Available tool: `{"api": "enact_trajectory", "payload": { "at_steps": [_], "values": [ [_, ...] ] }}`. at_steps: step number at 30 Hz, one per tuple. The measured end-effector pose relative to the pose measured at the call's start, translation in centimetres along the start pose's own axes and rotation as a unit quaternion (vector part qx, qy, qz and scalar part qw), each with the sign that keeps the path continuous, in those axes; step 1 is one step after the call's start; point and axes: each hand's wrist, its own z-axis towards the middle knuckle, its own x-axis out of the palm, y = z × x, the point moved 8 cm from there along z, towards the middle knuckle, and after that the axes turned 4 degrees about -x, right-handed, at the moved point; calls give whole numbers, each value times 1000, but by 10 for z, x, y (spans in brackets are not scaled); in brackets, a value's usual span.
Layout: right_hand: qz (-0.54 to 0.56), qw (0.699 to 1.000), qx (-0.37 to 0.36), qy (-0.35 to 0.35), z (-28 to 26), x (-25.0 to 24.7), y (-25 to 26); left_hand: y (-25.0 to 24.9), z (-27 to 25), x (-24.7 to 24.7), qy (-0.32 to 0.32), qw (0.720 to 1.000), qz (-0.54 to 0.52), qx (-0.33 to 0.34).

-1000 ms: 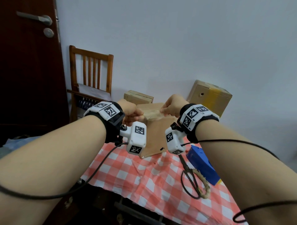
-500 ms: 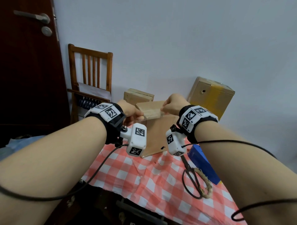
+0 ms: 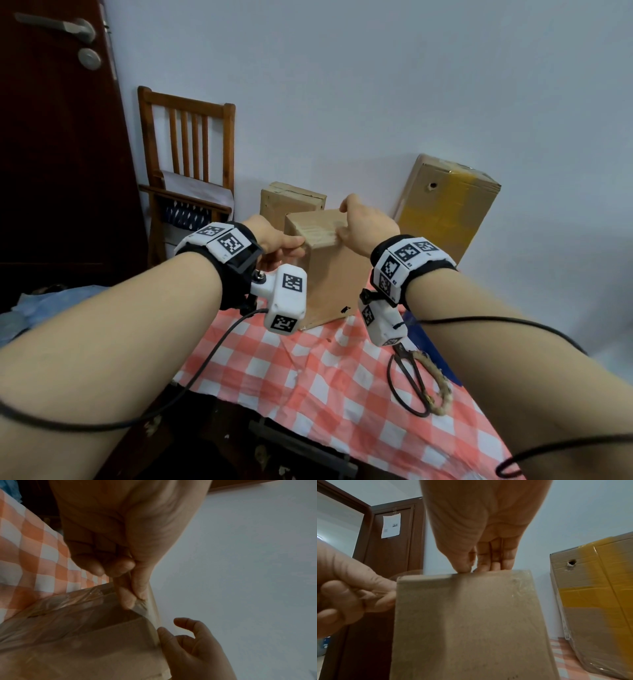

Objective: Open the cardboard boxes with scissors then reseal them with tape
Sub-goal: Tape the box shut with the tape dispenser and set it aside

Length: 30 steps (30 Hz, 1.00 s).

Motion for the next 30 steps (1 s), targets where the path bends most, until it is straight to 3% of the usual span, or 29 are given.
{"api": "enact_trajectory", "payload": {
  "at_steps": [4, 9, 12, 15, 18, 20, 21, 23, 26, 30],
  "values": [
    [-18, 999, -18, -32, -2, -1, 4, -3, 1, 3, 5, 1000, 24, 4],
    [45, 997, -8, -61, -7, -13, -5, 1, 2, 5, -1, 1000, 19, 3],
    [41, 990, -111, -78, -16, -15, 14, 5, 2, 7, 3, 1000, 25, -6],
    [57, 985, -162, -19, -24, 1, 26, 10, -3, 7, -7, 997, 79, -12],
    [70, 987, -148, 5, -22, 5, 21, -6, -14, -11, -145, 976, 136, 85],
    [71, 986, -152, 8, -20, 2, 21, -30, -33, -21, -229, 942, 116, 217],
    [72, 986, -152, 9, -20, 0, 21, -42, -43, -19, -237, 924, 113, 278],
    [67, 986, -153, 15, -20, -2, 21, -57, -55, -2, -189, 903, 166, 348],
    [64, 985, -157, 30, -19, -1, 20, -55, -51, 26, -118, 872, 299, 369],
    [102, 981, -162, 43, -18, 1, 16, -47, -40, 27, -125, 853, 343, 372]
  ]
}}
